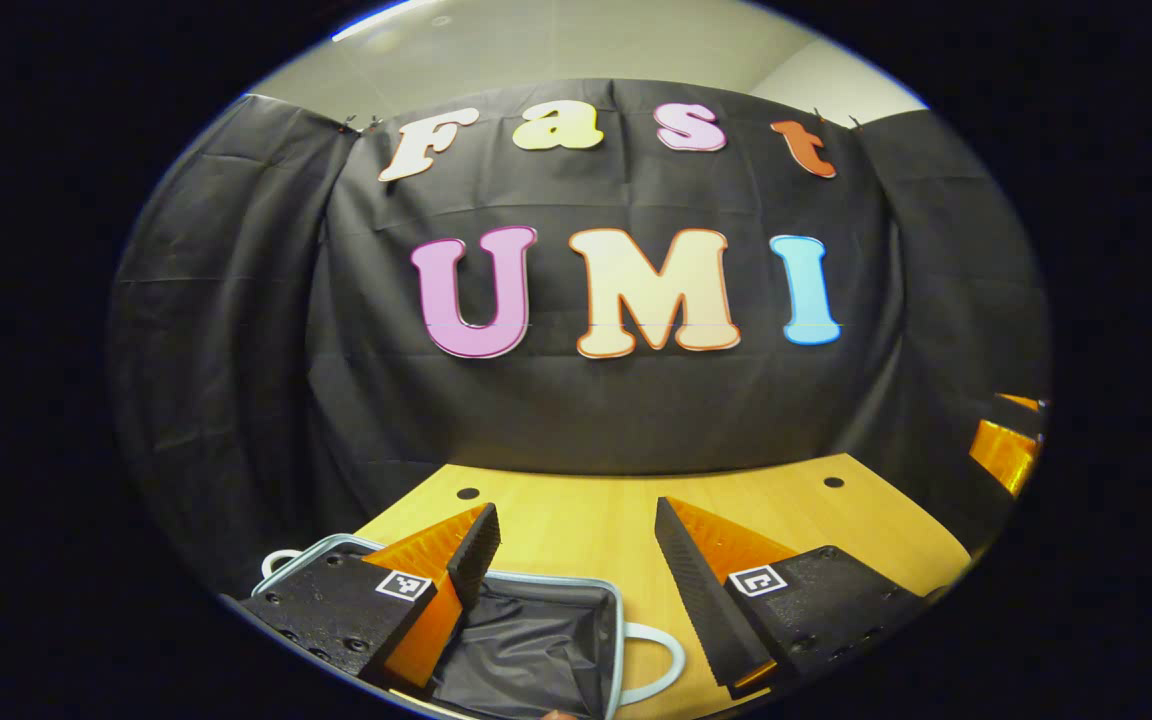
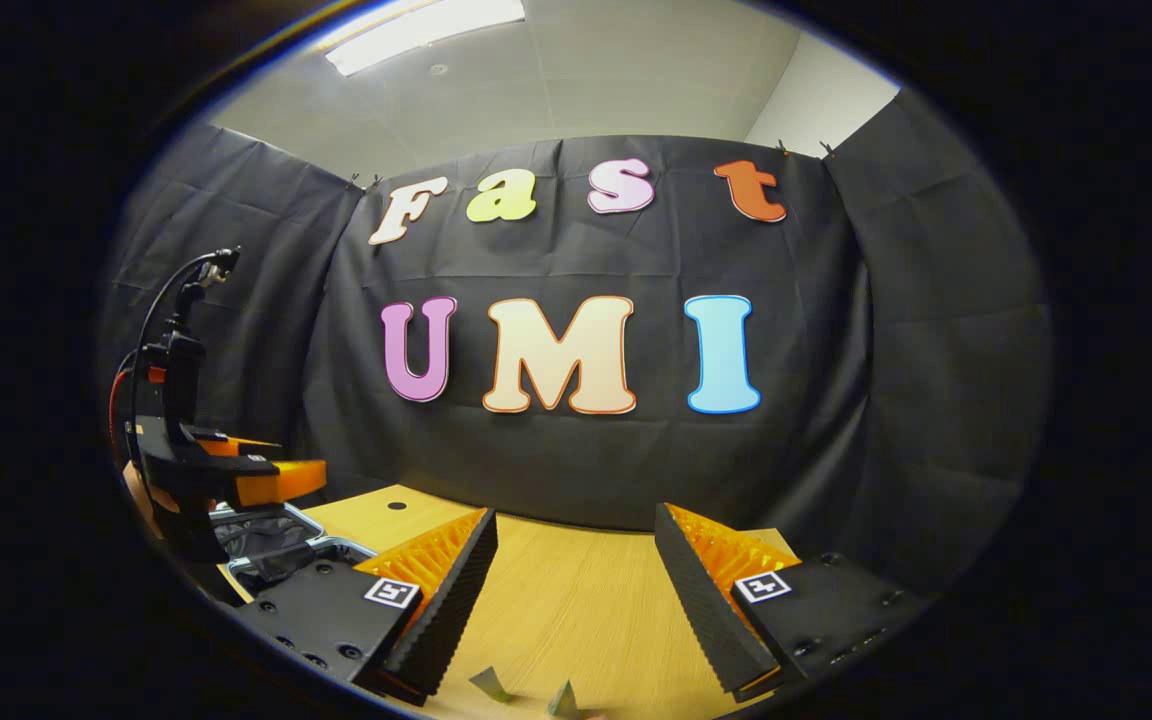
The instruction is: First open the suitcase, pack the skin care products into it, and then close the suitcase.
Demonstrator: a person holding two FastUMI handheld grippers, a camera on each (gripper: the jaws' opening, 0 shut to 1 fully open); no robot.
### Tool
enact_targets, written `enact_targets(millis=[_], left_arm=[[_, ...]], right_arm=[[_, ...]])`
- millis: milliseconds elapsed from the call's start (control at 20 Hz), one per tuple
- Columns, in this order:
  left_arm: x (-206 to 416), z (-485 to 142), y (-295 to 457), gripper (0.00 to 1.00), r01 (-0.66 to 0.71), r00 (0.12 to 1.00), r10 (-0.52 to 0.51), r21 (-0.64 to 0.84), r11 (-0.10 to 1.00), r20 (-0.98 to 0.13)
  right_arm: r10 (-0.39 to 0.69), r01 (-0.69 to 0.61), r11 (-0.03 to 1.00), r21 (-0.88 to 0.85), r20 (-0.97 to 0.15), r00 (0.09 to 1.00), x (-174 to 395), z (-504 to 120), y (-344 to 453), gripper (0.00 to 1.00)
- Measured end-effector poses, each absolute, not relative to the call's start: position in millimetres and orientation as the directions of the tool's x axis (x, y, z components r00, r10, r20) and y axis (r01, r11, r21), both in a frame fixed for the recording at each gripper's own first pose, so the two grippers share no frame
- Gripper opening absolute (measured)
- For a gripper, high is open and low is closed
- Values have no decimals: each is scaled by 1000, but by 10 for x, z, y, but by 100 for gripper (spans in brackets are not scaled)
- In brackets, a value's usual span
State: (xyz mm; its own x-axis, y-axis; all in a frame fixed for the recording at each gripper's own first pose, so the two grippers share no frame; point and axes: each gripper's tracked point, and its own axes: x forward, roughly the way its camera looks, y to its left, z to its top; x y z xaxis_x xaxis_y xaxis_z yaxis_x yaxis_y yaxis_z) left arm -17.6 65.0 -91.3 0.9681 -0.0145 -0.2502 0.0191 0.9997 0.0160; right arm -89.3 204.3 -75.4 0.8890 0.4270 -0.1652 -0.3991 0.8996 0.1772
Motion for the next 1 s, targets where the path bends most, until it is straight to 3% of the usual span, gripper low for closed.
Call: enact_targets(millis=[200, 650, 750, 1000], left_arm=[[-341, -1166, 194, 95, 88, 947, -85, -4, 996, -311], [-588, -1735, -776, 92, 279, 860, -275, -54, 959, -431], [-665, -1929, -951, 96, 302, 834, -296, -63, 951, -465], [-861, -2359, -1242, 93, 337, 773, -342, -112, 935, -534]], right_arm=[[438, -408, 894, 186, -168, 883, -926, -810, 1905, 98], [437, -407, 896, 175, -198, 877, -998, -953, 1592, 98], [434, -405, 899, 168, -210, 876, -1022, -1011, 1503, 98], [422, -395, 906, 155, -250, 871, -1041, -1150, 1358, 98]])
